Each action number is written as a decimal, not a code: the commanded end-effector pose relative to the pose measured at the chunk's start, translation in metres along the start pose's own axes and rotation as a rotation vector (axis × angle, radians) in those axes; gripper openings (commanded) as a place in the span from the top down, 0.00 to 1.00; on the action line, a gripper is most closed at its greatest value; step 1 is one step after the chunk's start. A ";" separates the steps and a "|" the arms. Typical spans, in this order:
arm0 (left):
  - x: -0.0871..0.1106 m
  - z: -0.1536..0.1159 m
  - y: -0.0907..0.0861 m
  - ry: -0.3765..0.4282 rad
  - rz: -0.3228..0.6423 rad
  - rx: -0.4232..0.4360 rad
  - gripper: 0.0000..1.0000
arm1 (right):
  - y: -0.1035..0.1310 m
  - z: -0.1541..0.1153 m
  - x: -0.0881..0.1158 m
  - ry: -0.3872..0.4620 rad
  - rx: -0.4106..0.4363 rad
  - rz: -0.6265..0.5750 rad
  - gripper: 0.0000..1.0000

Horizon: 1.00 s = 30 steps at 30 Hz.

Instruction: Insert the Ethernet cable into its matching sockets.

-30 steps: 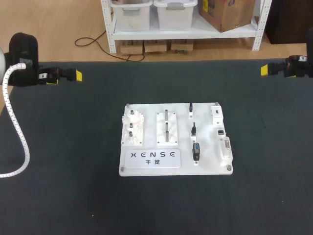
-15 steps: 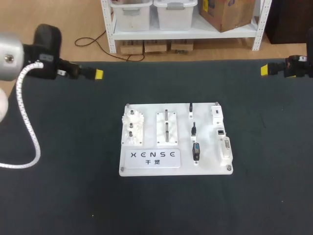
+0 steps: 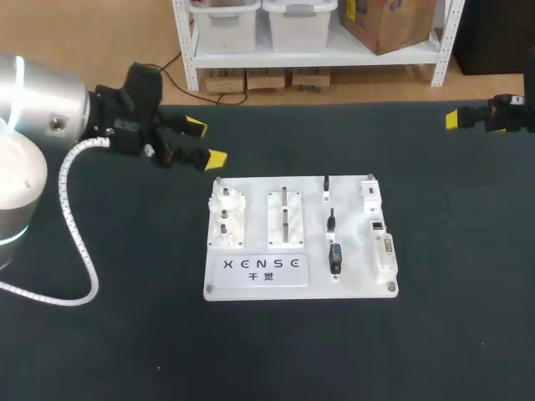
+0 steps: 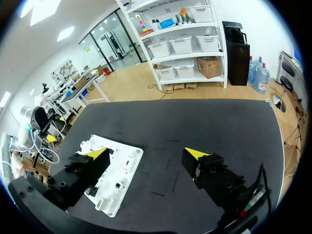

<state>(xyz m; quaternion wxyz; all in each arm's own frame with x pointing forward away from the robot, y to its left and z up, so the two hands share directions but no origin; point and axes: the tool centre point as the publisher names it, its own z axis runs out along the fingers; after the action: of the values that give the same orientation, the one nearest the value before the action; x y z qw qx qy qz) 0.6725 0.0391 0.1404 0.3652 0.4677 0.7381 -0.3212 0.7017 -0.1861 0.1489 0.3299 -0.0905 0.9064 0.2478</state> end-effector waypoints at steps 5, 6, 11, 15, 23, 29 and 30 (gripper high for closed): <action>0.010 0.015 -0.018 -0.051 0.447 0.391 0.00 | 0.001 -0.001 0.000 0.000 0.002 0.000 0.00; 0.011 0.018 -0.020 -0.034 0.445 0.379 0.00 | 0.001 -0.001 0.000 0.000 0.002 0.000 0.00; 0.019 0.028 -0.033 0.047 0.443 0.330 0.00 | 0.001 -0.001 0.000 0.000 0.002 0.000 0.00; 0.027 0.035 -0.040 0.084 0.421 0.297 0.00 | 0.001 -0.001 0.000 0.000 0.002 0.000 0.00; 0.039 0.047 -0.049 0.134 0.346 0.216 0.00 | 0.001 -0.001 0.000 0.000 0.002 0.000 0.00; 0.049 0.053 -0.057 0.125 0.314 0.212 0.00 | 0.001 -0.001 0.000 0.000 0.002 0.000 0.00; 0.051 0.055 -0.057 0.121 0.307 0.214 0.00 | 0.001 -0.001 0.000 0.000 0.002 0.000 0.00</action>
<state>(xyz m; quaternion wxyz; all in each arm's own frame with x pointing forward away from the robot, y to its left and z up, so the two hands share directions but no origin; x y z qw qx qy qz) 0.6219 -0.0023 0.0834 0.3031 0.6346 0.6402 -0.3091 0.7017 -0.1861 0.1489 0.3299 -0.0905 0.9064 0.2478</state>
